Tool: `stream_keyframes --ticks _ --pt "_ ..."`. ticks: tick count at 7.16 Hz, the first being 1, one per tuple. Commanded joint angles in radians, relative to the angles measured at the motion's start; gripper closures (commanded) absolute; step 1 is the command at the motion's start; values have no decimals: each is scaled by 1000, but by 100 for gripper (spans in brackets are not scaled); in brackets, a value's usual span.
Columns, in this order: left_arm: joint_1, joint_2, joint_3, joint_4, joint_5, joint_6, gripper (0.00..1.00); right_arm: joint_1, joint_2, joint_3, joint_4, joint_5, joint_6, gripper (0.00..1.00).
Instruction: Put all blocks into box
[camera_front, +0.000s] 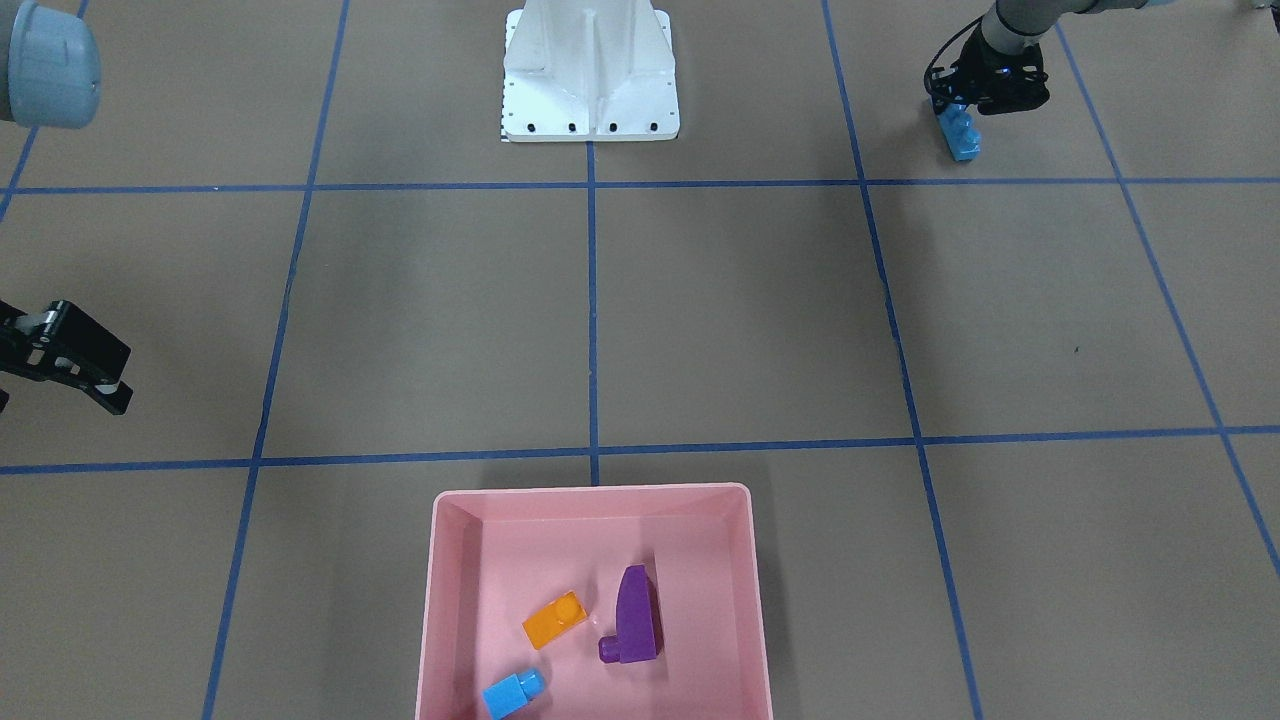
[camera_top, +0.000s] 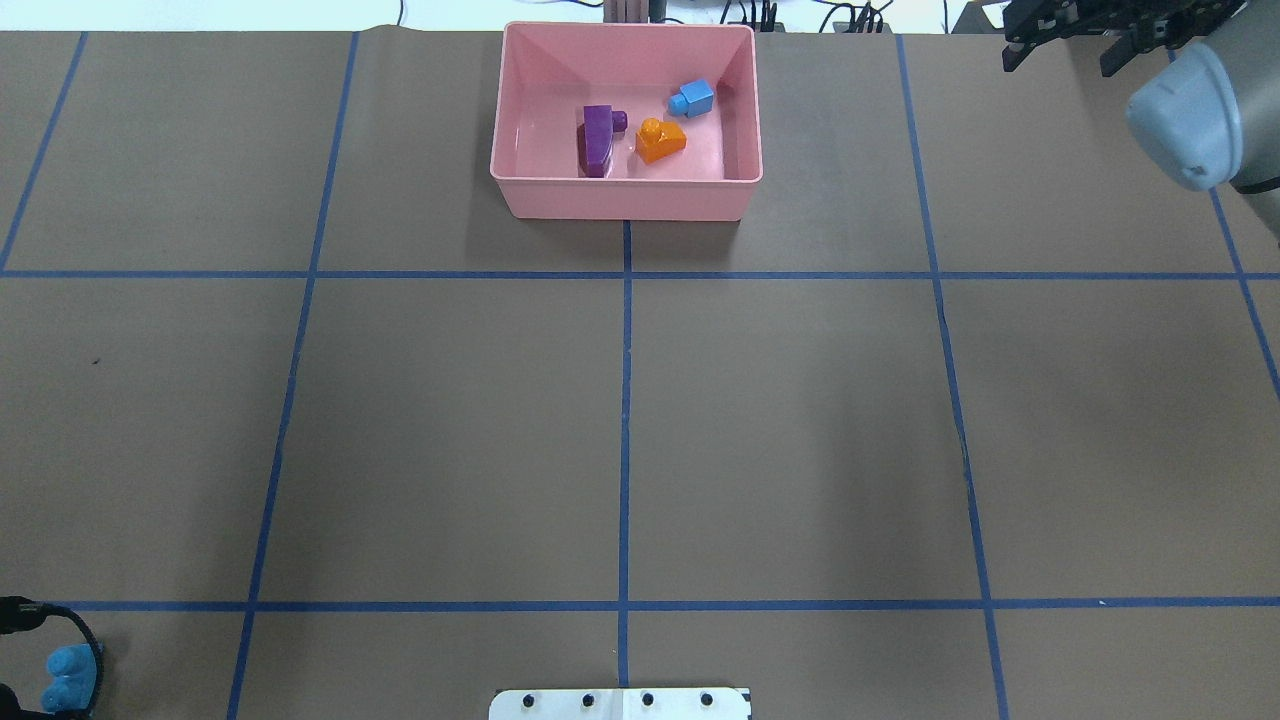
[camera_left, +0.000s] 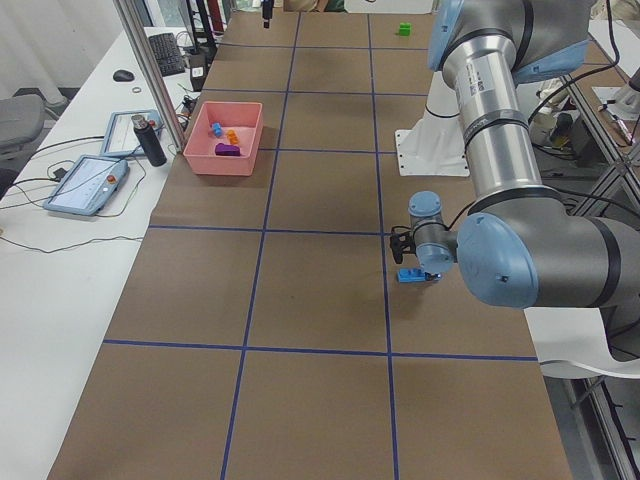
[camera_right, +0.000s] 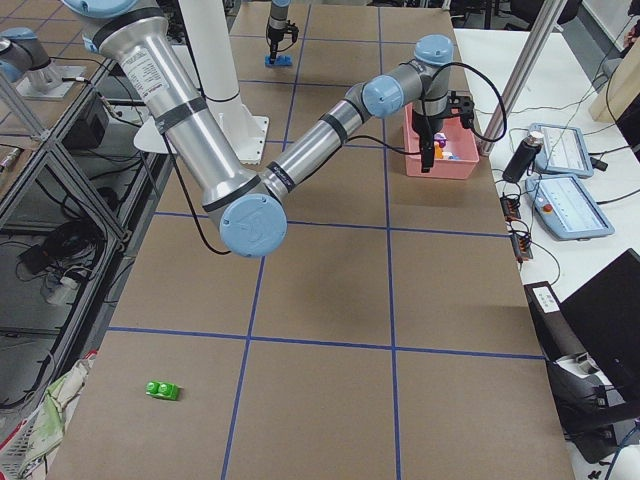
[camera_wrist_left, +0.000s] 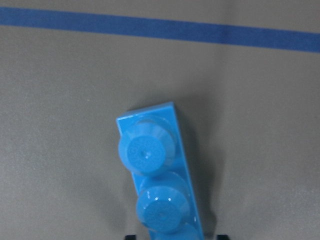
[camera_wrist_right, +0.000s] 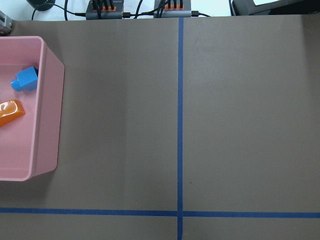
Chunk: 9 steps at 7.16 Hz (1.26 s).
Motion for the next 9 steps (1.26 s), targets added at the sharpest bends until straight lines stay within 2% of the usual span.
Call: stream_keyframes --ticks 1,3,4,5,6,7,9 --pt "-19 16 -67 -39 -8 0 100 -2 -5 -9 3 -2 -5 0" --pt "-212 1 -163 -36 -36 37 100 -2 -35 -14 9 -8 -49 0" --pt "-345 -82 -179 -32 -40 149 100 -2 -60 -17 12 -11 -78 0" --pt "-475 -232 -166 3 -75 193 100 -2 -70 -18 15 -6 -106 0" --pt "-566 -373 -159 137 -129 198 100 -2 -72 -20 15 -6 -107 0" --pt "-647 -581 -123 319 -160 253 100 -2 -77 -24 15 -6 -109 0" --pt "-737 -1003 25 710 -174 362 100 -2 -92 -33 17 -8 -135 0"
